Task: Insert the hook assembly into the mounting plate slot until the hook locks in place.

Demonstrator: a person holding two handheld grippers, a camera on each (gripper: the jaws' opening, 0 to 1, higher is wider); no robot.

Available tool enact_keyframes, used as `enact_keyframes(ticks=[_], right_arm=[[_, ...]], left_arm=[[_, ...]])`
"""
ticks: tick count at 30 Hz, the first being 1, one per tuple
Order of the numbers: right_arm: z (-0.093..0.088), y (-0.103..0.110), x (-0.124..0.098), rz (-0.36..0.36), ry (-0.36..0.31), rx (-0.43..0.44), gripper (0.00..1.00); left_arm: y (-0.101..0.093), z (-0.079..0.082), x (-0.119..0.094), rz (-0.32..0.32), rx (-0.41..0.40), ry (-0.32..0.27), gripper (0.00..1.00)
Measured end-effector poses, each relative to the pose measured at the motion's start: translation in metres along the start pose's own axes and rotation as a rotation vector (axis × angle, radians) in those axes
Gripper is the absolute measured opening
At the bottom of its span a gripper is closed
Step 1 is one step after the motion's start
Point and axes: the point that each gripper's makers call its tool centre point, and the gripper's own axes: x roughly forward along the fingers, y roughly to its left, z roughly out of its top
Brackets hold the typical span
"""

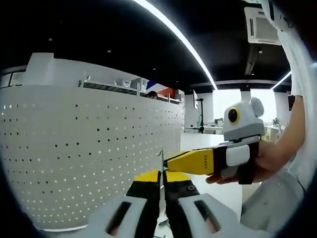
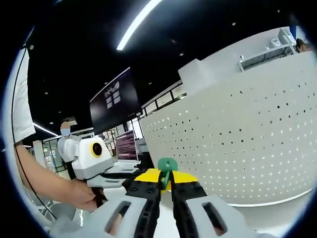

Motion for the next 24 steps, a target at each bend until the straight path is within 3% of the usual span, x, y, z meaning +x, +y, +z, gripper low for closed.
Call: enact_keyframes(ticks=[9, 24], right_arm=[[0.0003, -0.0031, -0.0017, -0.062, -0.001, -0.052, 0.02], [0.0013, -0.0049, -0.0035, -0.066, 0.015, -0.064, 0.00]], left_arm=[[-0.0014, -0.0004, 0.0011, 0.008, 0.008, 0.007, 0.01], [-0.0033, -0.0015, 0.0026, 0.022, 0.007, 0.007, 0.03]])
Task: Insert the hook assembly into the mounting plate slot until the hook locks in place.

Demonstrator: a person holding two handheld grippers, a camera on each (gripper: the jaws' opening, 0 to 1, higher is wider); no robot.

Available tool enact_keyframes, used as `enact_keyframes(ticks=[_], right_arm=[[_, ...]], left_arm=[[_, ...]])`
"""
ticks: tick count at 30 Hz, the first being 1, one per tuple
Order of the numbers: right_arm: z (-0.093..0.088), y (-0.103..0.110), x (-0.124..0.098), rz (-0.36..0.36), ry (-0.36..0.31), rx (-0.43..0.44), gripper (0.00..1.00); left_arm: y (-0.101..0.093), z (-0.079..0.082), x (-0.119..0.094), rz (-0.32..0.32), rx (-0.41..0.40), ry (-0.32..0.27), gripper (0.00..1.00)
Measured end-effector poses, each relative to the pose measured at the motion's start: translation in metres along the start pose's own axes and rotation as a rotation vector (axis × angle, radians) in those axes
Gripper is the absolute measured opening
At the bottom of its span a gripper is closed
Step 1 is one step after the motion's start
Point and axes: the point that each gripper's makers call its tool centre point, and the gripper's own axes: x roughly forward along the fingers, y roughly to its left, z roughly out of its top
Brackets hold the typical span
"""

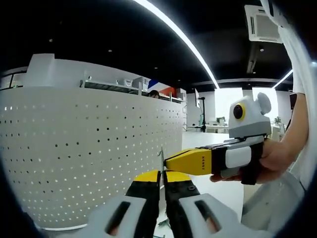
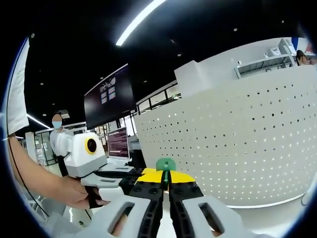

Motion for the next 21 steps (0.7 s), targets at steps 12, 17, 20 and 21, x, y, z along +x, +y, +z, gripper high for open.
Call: enact_keyframes(ticks=[12, 17, 20, 21], right_arm=[[-0.001, 0.001, -0.001, 0.008, 0.008, 0.005, 0.00], [-0.003, 0.001, -0.001, 0.011, 0.013, 0.007, 0.00], [-0.004, 0.002, -0.001, 0.012, 0.013, 0.007, 0.00], [-0.004, 0.002, -0.001, 0.013, 0.013, 0.007, 0.00]], left_arm=[[0.001, -0.018, -0.002, 0.015, 0.007, 0.079, 0.32], [0.000, -0.022, -0.002, 0.017, -0.024, 0.093, 0.55], [0.001, -0.028, -0.001, 0.024, -0.016, 0.116, 0.68], [0.000, -0.028, -0.001, 0.027, -0.016, 0.118, 0.73]])
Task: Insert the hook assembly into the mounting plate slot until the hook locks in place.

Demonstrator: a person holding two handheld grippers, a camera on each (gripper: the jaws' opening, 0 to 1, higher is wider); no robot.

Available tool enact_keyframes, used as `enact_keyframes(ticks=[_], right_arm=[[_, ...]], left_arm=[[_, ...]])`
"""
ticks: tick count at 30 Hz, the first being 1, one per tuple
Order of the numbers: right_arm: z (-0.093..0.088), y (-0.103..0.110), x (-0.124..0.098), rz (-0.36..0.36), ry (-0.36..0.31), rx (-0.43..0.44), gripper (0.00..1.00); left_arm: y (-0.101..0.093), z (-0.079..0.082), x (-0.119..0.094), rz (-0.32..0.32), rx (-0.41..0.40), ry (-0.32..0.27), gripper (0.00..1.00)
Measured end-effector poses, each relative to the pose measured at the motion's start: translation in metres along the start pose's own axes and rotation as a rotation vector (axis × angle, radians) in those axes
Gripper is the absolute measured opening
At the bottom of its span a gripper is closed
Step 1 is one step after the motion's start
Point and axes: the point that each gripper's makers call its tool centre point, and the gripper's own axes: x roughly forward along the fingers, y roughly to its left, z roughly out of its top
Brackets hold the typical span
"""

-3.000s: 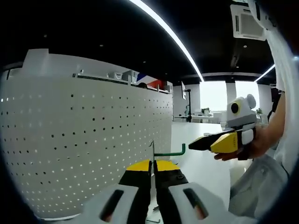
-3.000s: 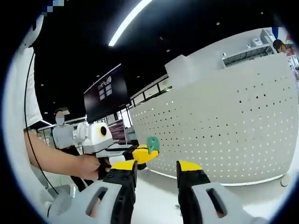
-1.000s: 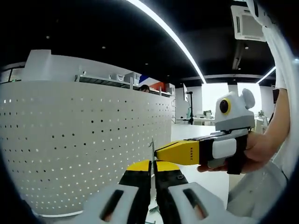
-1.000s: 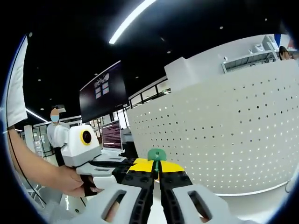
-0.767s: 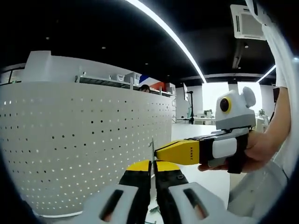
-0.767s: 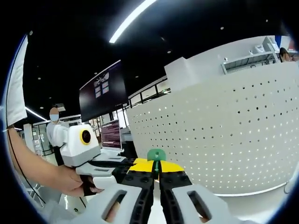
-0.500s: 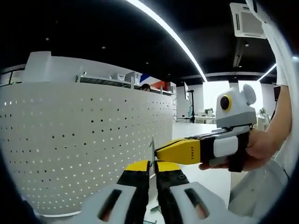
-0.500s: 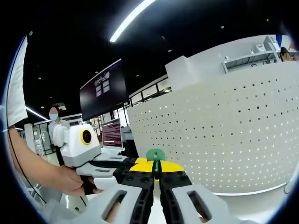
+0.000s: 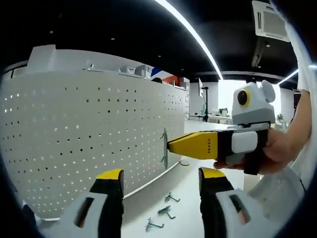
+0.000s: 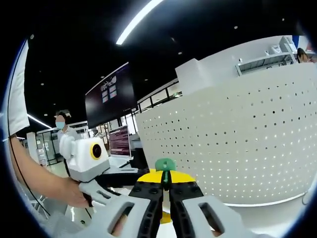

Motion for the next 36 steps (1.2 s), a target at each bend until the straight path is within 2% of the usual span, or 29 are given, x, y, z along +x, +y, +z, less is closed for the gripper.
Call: enact_keyframes(ticks=[4, 16, 23, 28, 36], right_arm=[[0.000, 0.000, 0.000, 0.000, 0.000, 0.001, 0.00], [0.005, -0.009, -0.002, -0.041, 0.003, -0.022, 0.01], [0.011, -0.024, -0.001, -0.099, 0.024, -0.066, 0.01], [0.021, -0.028, 0.001, -0.117, 0.030, -0.116, 0.01], [0.030, -0.031, 0.005, -0.131, 0.039, -0.149, 0.01]], left_arm=[[0.003, -0.006, 0.003, 0.028, 0.011, 0.016, 1.00], [0.004, -0.016, -0.007, 0.044, 0.005, 0.025, 0.96], [0.009, -0.033, -0.017, 0.068, -0.012, 0.058, 0.95], [0.009, -0.051, -0.026, 0.080, -0.039, 0.101, 0.94], [0.005, -0.066, -0.035, 0.083, -0.066, 0.129, 0.91]])
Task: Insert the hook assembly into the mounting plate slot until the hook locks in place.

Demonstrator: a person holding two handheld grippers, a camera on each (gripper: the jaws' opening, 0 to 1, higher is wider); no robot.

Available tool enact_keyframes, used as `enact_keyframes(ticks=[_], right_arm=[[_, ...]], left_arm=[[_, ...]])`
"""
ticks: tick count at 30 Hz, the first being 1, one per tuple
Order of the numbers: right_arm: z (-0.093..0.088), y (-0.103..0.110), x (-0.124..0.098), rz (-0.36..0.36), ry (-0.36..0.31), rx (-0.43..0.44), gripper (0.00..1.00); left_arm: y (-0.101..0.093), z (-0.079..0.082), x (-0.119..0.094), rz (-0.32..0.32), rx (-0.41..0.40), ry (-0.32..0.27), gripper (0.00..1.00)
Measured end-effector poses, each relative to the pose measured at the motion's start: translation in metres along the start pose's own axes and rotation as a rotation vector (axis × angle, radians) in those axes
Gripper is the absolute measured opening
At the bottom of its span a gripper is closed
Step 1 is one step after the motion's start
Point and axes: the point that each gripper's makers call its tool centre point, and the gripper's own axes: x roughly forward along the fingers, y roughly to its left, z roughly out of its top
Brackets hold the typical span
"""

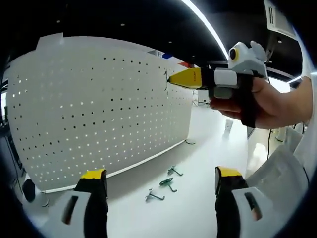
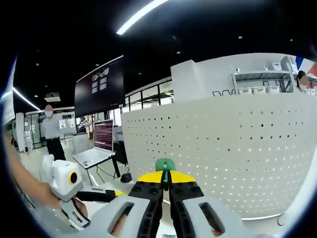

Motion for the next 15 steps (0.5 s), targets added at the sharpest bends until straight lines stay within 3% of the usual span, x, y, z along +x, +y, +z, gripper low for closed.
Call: enact_keyframes(ticks=[15], right_arm=[[0.023, -0.014, 0.019, -0.031, -0.004, -0.025, 0.01]], left_arm=[[0.002, -0.020, -0.008, 0.028, -0.047, 0.022, 0.90]])
